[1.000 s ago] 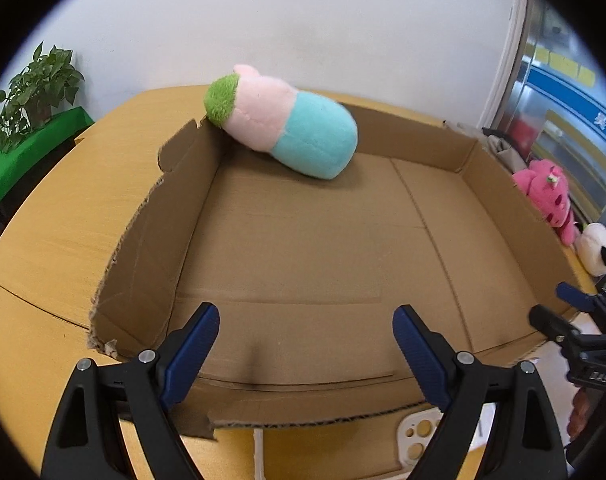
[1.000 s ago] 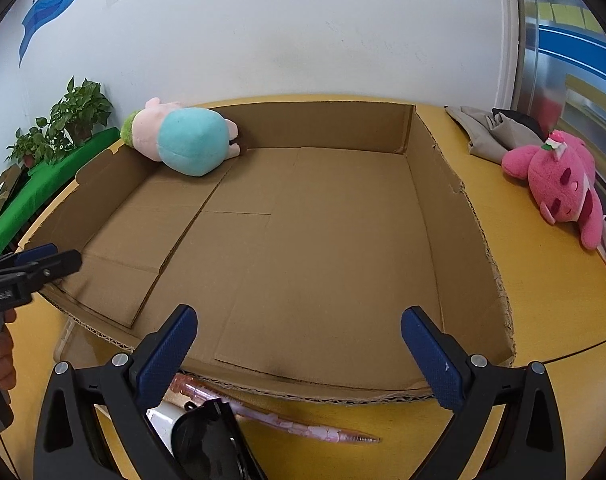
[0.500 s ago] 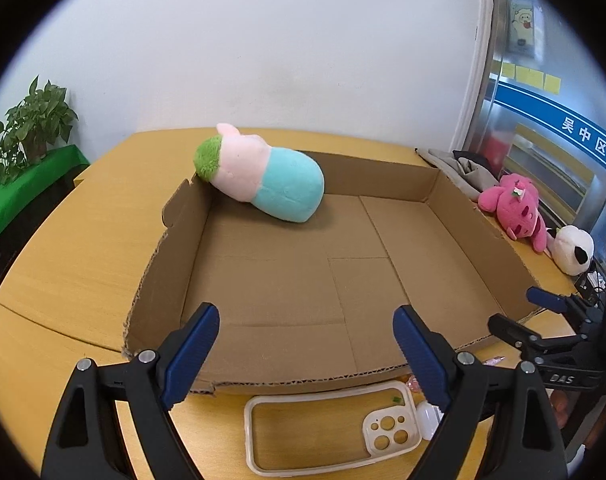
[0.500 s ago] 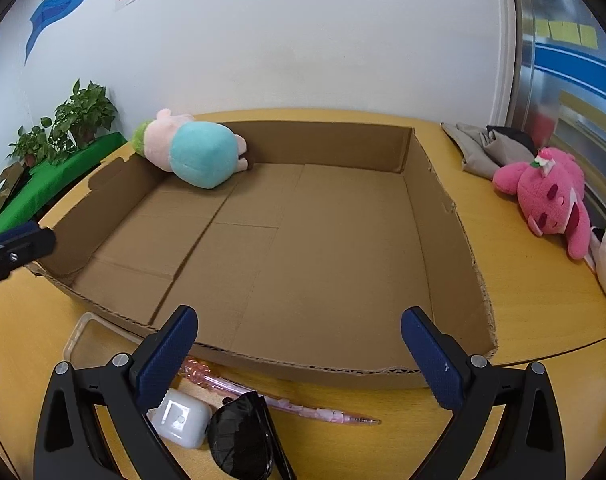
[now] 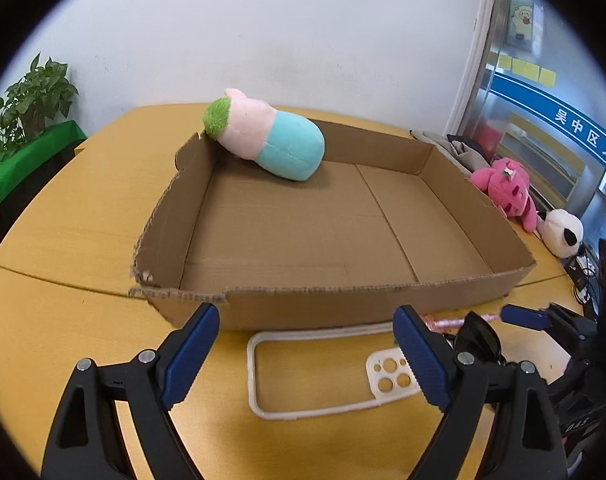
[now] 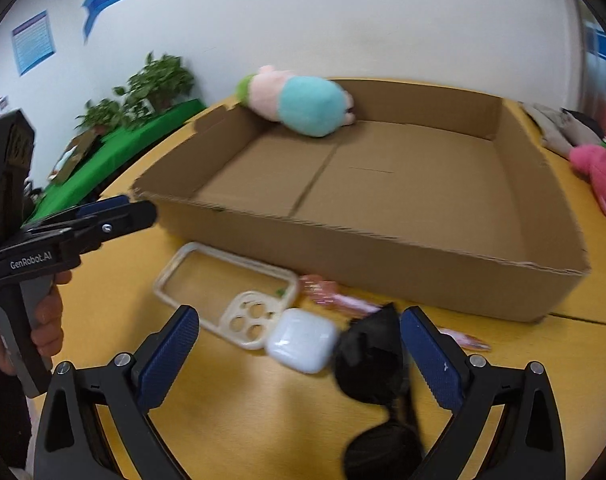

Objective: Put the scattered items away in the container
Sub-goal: 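Move the left gripper back toward the white phone case beside the box, then close the left gripper on the rim of the white phone case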

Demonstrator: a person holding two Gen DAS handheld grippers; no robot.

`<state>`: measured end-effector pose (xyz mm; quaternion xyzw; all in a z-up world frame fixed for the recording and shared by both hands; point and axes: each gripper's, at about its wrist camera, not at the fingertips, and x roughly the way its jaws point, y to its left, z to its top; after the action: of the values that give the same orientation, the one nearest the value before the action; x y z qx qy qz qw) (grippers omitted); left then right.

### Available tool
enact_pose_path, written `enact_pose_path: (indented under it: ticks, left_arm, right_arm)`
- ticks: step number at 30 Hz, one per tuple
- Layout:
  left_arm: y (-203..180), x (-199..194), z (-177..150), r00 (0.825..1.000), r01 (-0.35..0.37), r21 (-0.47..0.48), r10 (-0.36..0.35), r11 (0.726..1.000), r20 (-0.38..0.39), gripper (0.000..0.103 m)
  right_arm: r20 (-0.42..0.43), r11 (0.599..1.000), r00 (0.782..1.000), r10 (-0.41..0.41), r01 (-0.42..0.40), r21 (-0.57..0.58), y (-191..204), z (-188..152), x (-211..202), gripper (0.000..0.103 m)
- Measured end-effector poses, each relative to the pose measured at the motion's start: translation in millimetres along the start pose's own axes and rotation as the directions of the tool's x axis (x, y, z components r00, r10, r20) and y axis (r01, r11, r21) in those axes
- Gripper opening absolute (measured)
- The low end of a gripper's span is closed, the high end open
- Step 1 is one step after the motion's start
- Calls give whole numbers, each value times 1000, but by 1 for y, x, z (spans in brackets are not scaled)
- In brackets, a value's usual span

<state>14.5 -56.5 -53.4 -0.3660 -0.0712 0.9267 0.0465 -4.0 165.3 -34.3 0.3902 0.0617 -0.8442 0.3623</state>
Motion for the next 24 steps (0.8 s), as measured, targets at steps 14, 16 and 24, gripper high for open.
enact_pose_path:
  ticks: [14, 16, 24]
  left_arm:
    - [34, 58, -32, 970, -98, -104, 72, 990, -231, 9]
    - [38, 57, -34, 968, -102, -113, 73, 988, -238, 8]
    - [58, 39, -48, 963, -125, -70, 104, 990, -248, 5]
  right_arm:
    - [-36, 999, 999, 37, -36, 10, 20, -17, 11, 97]
    - [-45, 999, 998, 40, -39, 19, 20, -19, 12, 97]
    - [-77, 990, 987, 138, -138, 6, 43, -24, 19, 96]
